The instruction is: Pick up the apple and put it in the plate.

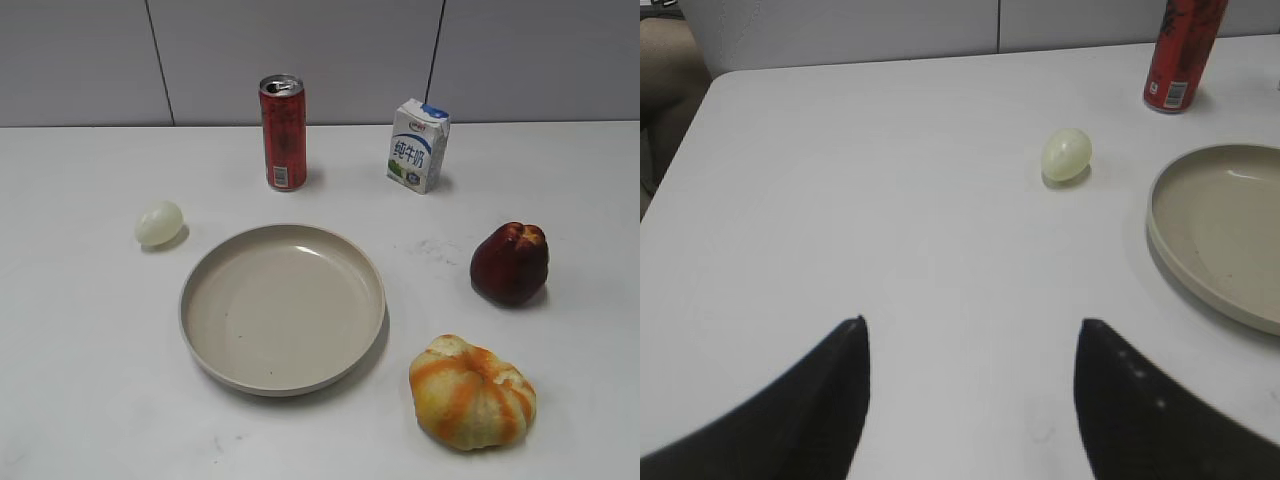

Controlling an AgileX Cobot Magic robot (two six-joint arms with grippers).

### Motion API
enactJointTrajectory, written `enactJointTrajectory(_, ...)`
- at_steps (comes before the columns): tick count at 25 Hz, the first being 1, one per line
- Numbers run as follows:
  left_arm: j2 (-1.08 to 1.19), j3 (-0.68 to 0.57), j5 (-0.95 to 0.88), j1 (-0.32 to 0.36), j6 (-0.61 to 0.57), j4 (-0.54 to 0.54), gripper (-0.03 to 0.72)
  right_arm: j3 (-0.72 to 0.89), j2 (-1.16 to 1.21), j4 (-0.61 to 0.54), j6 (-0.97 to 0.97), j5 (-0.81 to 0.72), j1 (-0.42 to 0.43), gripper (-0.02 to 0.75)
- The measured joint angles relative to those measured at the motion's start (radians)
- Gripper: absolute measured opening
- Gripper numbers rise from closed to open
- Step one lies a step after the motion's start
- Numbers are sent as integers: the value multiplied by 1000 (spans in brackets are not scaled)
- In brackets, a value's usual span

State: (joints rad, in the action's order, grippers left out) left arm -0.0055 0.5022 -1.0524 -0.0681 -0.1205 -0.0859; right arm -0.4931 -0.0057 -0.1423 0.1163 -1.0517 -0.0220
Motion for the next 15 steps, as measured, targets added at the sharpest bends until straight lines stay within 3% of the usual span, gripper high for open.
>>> enactJointTrajectory(15, 0, 0, 0, 0, 0, 0, 491, 0, 0, 0, 0, 0, 0, 533)
